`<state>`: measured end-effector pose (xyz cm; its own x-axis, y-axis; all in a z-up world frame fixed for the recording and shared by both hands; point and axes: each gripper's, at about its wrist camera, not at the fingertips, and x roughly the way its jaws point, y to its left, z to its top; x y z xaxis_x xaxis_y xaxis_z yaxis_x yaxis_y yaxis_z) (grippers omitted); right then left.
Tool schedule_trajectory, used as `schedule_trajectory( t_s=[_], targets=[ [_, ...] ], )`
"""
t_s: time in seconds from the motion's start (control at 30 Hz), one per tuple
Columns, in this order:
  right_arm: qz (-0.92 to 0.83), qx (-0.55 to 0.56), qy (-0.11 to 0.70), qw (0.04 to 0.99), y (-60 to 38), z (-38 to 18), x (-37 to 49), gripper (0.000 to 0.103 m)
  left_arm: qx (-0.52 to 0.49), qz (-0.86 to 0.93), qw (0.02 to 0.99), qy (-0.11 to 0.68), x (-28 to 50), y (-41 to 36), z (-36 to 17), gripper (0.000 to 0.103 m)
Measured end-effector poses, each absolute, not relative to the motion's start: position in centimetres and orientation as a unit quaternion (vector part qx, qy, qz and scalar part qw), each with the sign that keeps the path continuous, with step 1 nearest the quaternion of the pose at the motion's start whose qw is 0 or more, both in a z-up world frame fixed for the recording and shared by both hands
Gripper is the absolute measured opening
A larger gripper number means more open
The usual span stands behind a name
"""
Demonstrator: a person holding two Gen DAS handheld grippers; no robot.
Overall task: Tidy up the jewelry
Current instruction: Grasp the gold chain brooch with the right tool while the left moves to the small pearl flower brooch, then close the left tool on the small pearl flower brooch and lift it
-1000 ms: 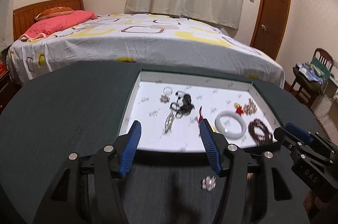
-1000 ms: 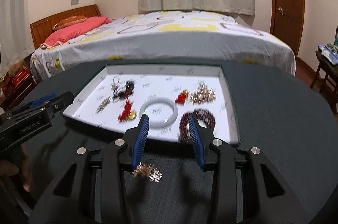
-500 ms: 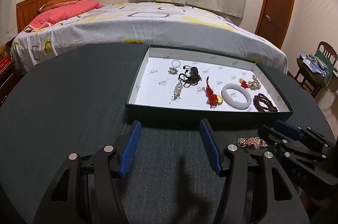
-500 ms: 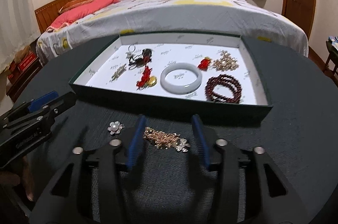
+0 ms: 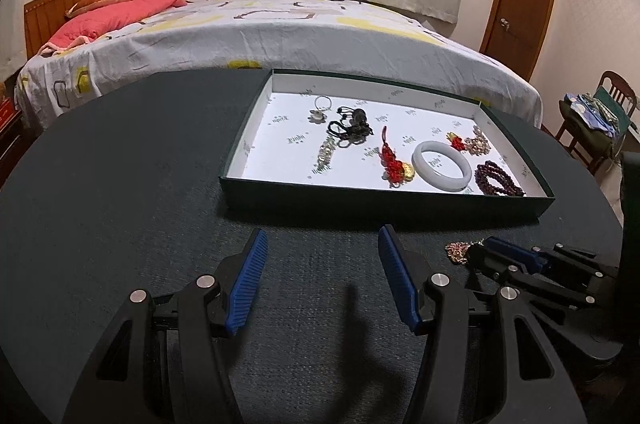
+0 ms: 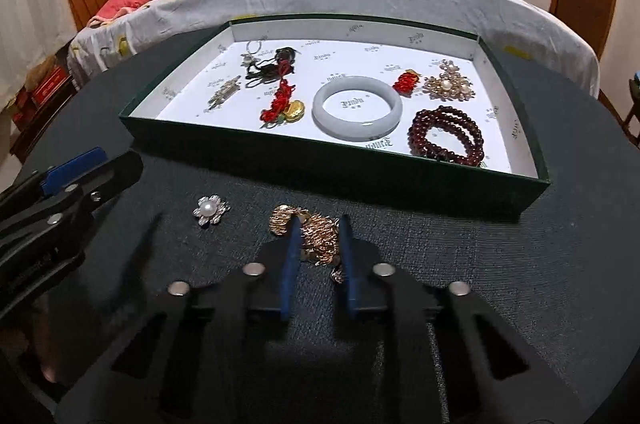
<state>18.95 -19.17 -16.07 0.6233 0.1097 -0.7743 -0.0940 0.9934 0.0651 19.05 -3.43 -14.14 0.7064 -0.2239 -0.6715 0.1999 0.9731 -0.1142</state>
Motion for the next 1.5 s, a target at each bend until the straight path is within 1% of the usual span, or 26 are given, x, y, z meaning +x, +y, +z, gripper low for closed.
schedule_trajectory(
  t_s=[0.1,0.5,0.7,0.93,1.03,1.13,1.3,1.37,1.5],
  targets=[
    [0.058,0.017,0.429,0.901,-19.5,-16.0,18.7,0.012,-0.014,-0.119,0.923,0.366,18.9,-3.8,-14.1,0.057],
    [0.025,0.035,0.384,0.922,-23.3,-13.2,17.3,0.011,0.001,-0.144,0.917,0.371,19.0,-6.7,-14.5,0.057],
    [0.009,0.048,0.372,0.927,-25.4,-12.7,16.4,0.011,0.008,-0.157,0.907,0.391,19.7,-8.4,-15.4,0.056],
    [0.008,0.058,0.371,0.927,-26.2,-12.8,16.0,0.011,0.013,-0.161,0.895,0.415,20.3,-9.0,-16.2,0.04],
    [0.009,0.061,0.37,0.927,-26.2,-12.9,15.9,0.011,0.012,-0.16,0.894,0.419,20.4,-8.9,-16.3,0.04],
    [0.009,0.061,0.371,0.926,-26.2,-12.9,15.9,0.011,0.013,-0.158,0.893,0.422,20.4,-8.9,-16.4,0.035],
    [0.009,0.062,0.371,0.926,-26.2,-12.9,15.9,0.011,0.015,-0.159,0.892,0.422,20.3,-9.0,-16.4,0.034],
    [0.009,0.062,0.372,0.926,-26.3,-12.9,15.9,0.011,0.017,-0.16,0.892,0.422,20.3,-9.0,-16.4,0.03],
    [0.01,0.062,0.374,0.925,-26.1,-13.2,15.9,0.011,0.02,-0.162,0.892,0.423,20.3,-9.1,-16.4,0.029]
  ],
)
